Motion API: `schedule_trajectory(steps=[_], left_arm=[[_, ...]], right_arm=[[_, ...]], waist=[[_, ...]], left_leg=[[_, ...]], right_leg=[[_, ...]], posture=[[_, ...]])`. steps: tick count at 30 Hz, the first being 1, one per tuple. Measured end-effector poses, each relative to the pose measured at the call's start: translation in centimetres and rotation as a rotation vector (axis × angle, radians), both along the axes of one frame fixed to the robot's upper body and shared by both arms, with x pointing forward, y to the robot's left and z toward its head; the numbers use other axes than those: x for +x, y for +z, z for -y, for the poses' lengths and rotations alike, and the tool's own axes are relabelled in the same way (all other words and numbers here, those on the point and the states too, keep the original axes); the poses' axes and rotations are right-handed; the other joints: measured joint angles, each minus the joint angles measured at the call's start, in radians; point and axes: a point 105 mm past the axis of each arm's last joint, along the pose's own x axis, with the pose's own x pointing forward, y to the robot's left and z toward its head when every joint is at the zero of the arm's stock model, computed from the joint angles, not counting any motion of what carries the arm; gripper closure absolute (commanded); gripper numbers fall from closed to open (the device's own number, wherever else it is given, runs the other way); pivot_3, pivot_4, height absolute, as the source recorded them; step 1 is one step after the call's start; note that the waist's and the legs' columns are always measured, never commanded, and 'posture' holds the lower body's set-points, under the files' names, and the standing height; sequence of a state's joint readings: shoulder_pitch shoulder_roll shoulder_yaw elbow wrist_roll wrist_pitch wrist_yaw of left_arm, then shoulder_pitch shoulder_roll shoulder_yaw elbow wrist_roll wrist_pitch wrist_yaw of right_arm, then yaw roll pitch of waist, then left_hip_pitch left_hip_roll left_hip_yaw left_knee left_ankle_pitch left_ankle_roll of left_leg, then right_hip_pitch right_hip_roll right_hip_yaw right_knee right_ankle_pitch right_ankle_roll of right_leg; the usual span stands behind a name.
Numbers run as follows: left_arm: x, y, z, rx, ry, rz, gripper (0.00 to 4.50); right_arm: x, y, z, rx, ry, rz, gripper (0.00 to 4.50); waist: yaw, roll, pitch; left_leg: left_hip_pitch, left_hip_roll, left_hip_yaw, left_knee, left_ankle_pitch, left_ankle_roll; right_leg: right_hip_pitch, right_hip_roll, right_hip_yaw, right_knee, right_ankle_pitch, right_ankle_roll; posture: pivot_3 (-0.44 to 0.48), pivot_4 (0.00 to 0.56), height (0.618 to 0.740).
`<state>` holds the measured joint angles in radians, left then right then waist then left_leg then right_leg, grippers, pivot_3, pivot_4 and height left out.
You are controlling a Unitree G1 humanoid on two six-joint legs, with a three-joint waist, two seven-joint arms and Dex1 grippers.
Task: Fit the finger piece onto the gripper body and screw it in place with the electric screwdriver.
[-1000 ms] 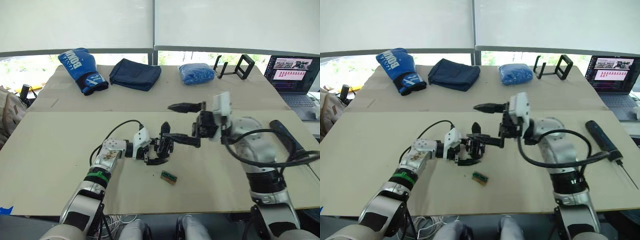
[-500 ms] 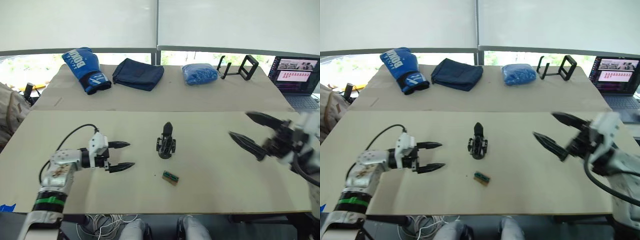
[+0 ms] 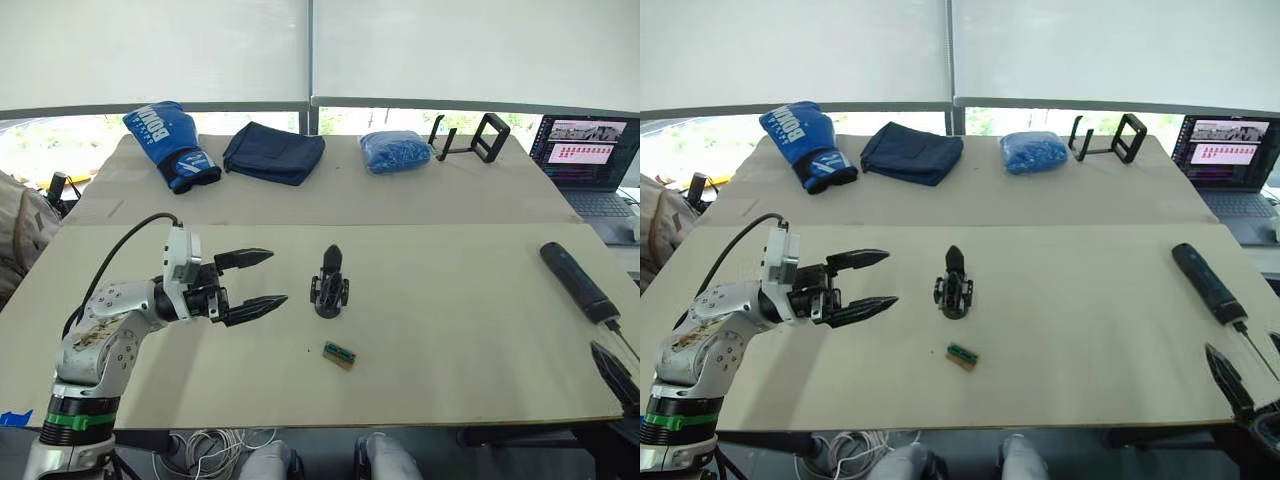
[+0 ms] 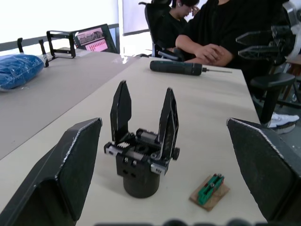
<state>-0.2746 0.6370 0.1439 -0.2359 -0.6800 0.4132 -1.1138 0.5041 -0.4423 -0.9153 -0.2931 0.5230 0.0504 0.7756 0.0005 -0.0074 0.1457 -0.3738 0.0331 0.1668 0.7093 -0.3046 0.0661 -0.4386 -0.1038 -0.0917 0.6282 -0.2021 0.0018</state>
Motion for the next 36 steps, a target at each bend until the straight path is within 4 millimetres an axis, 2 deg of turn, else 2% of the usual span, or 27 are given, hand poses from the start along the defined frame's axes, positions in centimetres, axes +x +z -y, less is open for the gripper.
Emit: schedule_trajectory(steps=[3, 6, 9, 11, 14, 18, 20, 24, 31, 36], left_arm=[[0.1, 0.3, 0.2, -0.033, 0.009, -0.005, 0.02], [0.4, 1.0, 0.3, -0.043, 0.018, 0.016, 0.02], [0.5, 1.4, 0.7, -0.043, 0.011, 0.030, 0.02], [0.5, 1.5, 1.0, -0.043, 0.000, 0.035, 0.02], [0.6, 1.6, 0.9, -0.040, 0.014, 0.036, 0.02], [0.6, 1.7, 0.9, -0.036, 0.034, 0.038, 0.02], [0.3, 1.6, 1.0, -0.031, 0.028, 0.033, 0.02], [-0.1, 2.0, 1.4, -0.034, 0.007, 0.035, 0.02], [-1.0, 2.3, 1.6, -0.014, -0.033, 0.012, 0.02], [-1.4, 2.5, 1.7, 0.004, -0.052, 0.001, 0.02]], right_arm=[[0.3, 0.4, 0.3, 0.014, -0.024, 0.024, 0.00], [2.3, 1.9, 1.2, 0.016, -0.019, 0.035, 0.00], [6.3, 3.5, 4.3, -0.001, -0.028, -0.073, 0.00], [8.0, 3.9, 6.4, 0.038, -0.060, -0.157, 0.00], [9.6, 2.7, 7.6, 0.097, -0.074, -0.275, 0.00], [11.7, -1.1, 8.4, 0.154, -0.103, -0.520, 0.00], [12.5, -2.1, 8.6, 0.170, -0.115, -0.581, 0.00], [13.8, -2.4, 9.0, 0.176, -0.132, -0.622, 0.00], [14.4, -2.7, 9.9, 0.117, -0.188, -0.647, 0.00], [15.1, -3.8, 9.3, 0.127, -0.196, -0.653, 0.00]], waist=[[-0.001, 0.000, 0.000], [-0.005, 0.001, 0.001], [-0.015, 0.002, 0.002], [-0.013, 0.002, 0.002], [-0.003, 0.002, 0.002], [-0.006, 0.002, 0.002], [-0.010, 0.002, 0.002], [-0.013, 0.002, 0.002], [-0.016, 0.002, 0.002], [-0.019, 0.003, 0.002]], left_leg=[[0.000, 0.000, 0.000, 0.000, 0.000, -0.001], [0.000, -0.001, 0.001, 0.000, -0.002, -0.003], [0.002, -0.003, 0.003, 0.000, 0.001, 0.006], [0.001, -0.003, 0.002, 0.000, 0.001, 0.006], [0.000, -0.001, 0.000, -0.001, 0.003, 0.003], [0.000, -0.001, 0.001, -0.001, 0.003, 0.002], [0.000, -0.001, 0.001, -0.001, 0.003, 0.003], [0.000, -0.001, 0.002, -0.001, 0.003, 0.002], [0.001, -0.001, 0.002, -0.001, 0.004, 0.001], [0.001, 0.000, 0.002, -0.001, 0.004, 0.000]], right_leg=[[0.000, 0.000, 0.001, 0.000, 0.000, 0.000], [0.000, 0.000, 0.001, 0.000, 0.000, -0.001], [0.001, -0.001, 0.003, -0.001, -0.003, -0.008], [0.001, 0.000, 0.003, -0.001, 0.000, -0.014], [0.002, 0.005, 0.002, -0.001, 0.001, -0.013], [0.001, 0.006, 0.003, -0.001, 0.001, -0.012], [0.001, 0.005, 0.003, -0.001, 0.001, -0.011], [0.001, 0.005, 0.002, -0.001, -0.002, -0.005], [0.001, 0.005, 0.002, -0.001, -0.002, -0.005], [0.001, 0.005, 0.002, 0.000, -0.002, -0.005]], posture=[[0.000, 0.150, 0.740], [0.000, 0.150, 0.740], [0.000, 0.150, 0.740], [0.000, 0.150, 0.740], [0.000, 0.150, 0.740], [0.000, 0.150, 0.740], [0.000, 0.150, 0.740], [0.000, 0.150, 0.740], [0.000, 0.150, 0.740], [0.000, 0.150, 0.740]])
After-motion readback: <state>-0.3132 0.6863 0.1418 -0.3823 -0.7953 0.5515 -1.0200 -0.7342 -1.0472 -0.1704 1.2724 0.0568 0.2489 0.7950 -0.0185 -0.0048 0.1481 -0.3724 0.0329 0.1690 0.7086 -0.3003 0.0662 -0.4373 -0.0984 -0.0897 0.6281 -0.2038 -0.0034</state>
